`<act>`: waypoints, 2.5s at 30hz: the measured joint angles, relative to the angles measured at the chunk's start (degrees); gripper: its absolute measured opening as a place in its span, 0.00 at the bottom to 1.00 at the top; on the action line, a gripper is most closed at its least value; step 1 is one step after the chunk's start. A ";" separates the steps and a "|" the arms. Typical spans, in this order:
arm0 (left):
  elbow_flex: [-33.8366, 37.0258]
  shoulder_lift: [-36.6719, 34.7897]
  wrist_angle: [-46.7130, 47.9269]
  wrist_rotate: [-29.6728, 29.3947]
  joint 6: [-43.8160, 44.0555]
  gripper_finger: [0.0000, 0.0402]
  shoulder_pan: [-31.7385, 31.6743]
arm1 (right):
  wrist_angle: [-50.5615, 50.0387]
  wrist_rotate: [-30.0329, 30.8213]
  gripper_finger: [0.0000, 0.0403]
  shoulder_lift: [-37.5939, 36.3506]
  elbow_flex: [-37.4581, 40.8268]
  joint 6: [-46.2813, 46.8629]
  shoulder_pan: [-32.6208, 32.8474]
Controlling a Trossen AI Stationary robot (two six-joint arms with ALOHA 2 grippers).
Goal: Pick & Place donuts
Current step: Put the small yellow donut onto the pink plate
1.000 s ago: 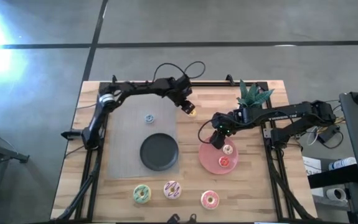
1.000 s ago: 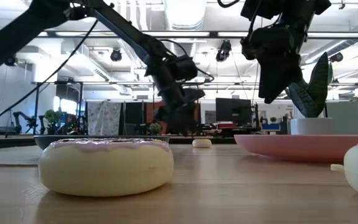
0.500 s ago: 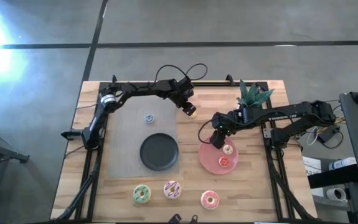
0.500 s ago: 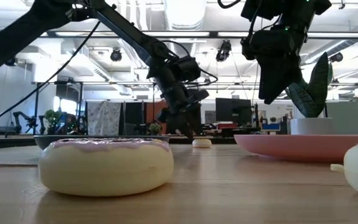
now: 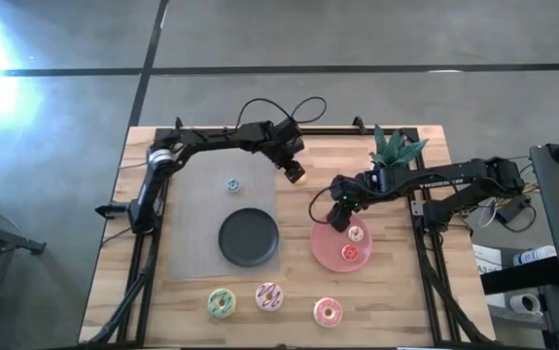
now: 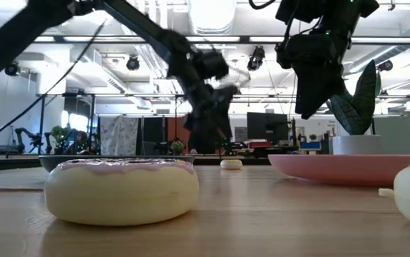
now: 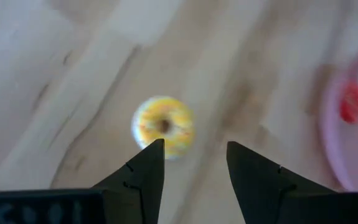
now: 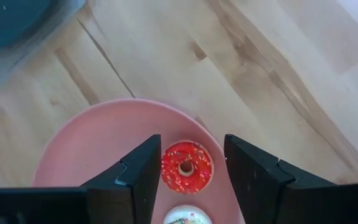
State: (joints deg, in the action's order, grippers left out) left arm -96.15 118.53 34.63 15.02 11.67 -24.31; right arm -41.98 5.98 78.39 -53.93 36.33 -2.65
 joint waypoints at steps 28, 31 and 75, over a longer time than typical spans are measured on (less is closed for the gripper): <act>52.45 -49.48 -27.01 -17.84 17.82 0.37 16.30 | 8.24 -9.01 0.41 30.71 -21.38 -11.59 -21.57; 54.62 -52.08 -26.90 -19.06 19.64 0.37 16.29 | 5.27 -9.00 0.41 33.94 -25.24 -14.15 -22.60; 57.10 -54.83 -27.36 -25.63 22.74 0.37 16.65 | 1.24 -15.09 0.20 43.90 -33.66 -18.33 -25.50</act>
State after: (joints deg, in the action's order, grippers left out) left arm -39.05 63.70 7.27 -10.62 34.41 -7.66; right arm -40.74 -9.11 122.29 -87.59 17.99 -28.15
